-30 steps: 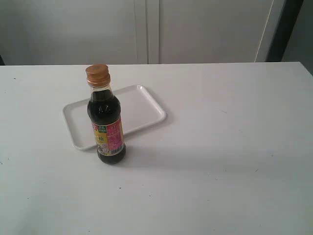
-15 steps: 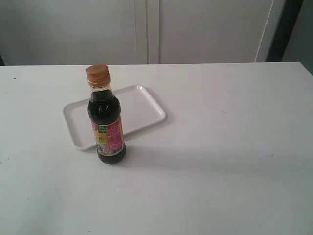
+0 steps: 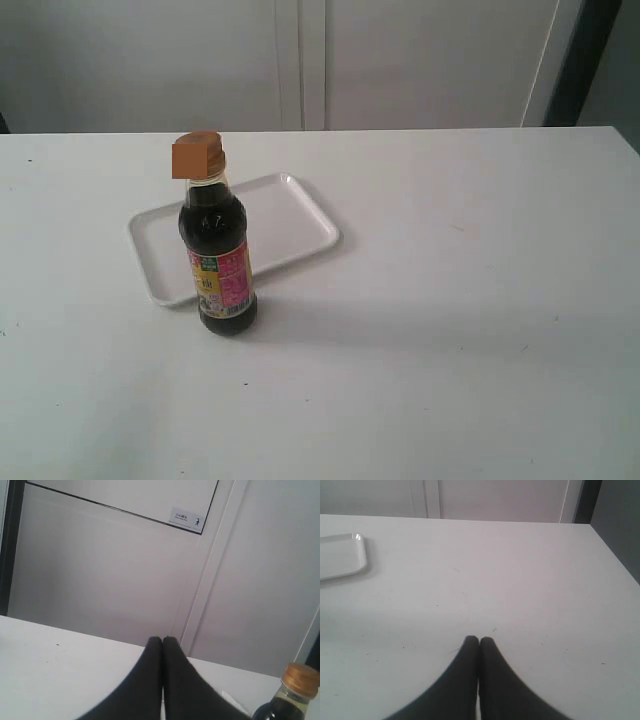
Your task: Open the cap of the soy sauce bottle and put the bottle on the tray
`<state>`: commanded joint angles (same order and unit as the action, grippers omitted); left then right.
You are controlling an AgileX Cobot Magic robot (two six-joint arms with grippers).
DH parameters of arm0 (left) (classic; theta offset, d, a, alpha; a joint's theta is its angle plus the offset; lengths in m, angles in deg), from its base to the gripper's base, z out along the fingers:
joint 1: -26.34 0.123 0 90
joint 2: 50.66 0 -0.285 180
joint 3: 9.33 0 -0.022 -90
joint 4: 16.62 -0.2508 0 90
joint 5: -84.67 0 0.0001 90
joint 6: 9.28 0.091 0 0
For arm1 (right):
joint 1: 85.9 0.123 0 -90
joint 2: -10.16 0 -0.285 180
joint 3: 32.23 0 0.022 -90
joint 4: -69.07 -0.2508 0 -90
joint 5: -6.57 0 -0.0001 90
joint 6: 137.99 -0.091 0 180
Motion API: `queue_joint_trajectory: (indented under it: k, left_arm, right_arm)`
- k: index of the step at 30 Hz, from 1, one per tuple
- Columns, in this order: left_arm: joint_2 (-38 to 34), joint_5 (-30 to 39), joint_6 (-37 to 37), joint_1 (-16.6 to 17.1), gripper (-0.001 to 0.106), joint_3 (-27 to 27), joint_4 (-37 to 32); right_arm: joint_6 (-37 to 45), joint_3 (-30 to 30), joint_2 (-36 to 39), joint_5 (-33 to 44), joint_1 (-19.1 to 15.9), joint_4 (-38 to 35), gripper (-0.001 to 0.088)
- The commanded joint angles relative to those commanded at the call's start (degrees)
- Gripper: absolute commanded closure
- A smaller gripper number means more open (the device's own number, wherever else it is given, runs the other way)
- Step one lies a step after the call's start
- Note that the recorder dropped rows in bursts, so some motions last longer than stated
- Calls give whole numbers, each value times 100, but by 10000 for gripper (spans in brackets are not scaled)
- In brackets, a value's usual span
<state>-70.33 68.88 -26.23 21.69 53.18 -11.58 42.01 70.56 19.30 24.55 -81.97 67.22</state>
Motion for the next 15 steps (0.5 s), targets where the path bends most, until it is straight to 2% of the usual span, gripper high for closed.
queue_joint_trajectory:
  k: [3,5,7,8,9,10,13,15]
  left_arm:
    - [-417,-50,-30,0,1053,-263,-178]
    - [-844,-181,-394,0,1053,-461,-504]
    - [-1217,-612,-1227,-10,1053,-527,-1338]
    - [-1480,-1025,-1980,-10,1053,-540,-2272]
    - [-1609,-1217,-2267,-10,1053,-540,-2650]
    - [-1854,-1666,-2870,-10,1053,-540,-3489]
    - [-2204,-2110,-3233,-10,1053,-540,-4411]
    - [-2473,-2703,-3483,-10,1053,-540,-4916]
  right_arm:
    - [0,0,0,0,0,0,868]
    - [0,0,0,0,0,0,868]
    - [0,0,0,0,0,0,868]
    - [0,0,0,0,0,0,868]
    - [0,0,0,0,0,0,868]
    - [0,0,0,0,0,0,868]
    - [0,0,0,0,0,0,868]
    - [0,0,0,0,0,0,868]
